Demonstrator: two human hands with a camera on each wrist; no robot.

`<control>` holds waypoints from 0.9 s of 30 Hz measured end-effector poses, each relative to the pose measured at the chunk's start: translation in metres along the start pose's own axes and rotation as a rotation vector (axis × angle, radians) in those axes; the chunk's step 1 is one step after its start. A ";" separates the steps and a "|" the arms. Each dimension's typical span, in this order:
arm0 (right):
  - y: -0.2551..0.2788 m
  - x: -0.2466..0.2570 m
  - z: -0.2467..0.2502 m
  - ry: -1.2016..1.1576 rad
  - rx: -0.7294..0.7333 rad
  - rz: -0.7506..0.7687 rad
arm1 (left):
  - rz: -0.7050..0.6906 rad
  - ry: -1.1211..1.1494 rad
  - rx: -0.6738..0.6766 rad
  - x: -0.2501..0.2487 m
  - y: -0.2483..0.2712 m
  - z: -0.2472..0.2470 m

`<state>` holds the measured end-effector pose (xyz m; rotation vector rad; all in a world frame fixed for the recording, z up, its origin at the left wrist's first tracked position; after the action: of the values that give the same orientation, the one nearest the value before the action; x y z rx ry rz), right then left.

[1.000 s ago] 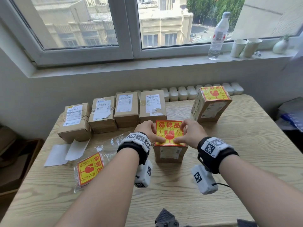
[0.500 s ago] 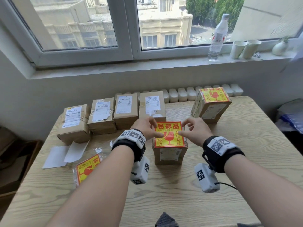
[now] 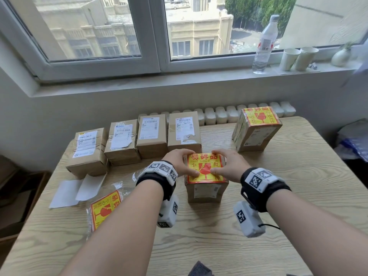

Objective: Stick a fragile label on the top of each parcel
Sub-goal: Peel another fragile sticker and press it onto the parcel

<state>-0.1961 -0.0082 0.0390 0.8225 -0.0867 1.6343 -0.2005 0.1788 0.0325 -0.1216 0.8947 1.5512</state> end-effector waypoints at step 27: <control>-0.048 -0.032 0.084 -0.372 -0.257 -0.086 | 0.150 0.607 -0.096 -0.078 -0.078 0.025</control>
<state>-0.1147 -0.0635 0.0657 0.9076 -0.5057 1.3399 -0.1046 0.1245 0.0572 -0.6315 1.3223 1.7278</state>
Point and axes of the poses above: each hand's wrist, its own y-axis away from the middle knuckle, its own z-axis out of the back of the hand, x = y × z, the point moved 2 cm from there along -y, towards the middle knuckle, and after that the axes turned 4 degrees about x, right-handed, at the moved point
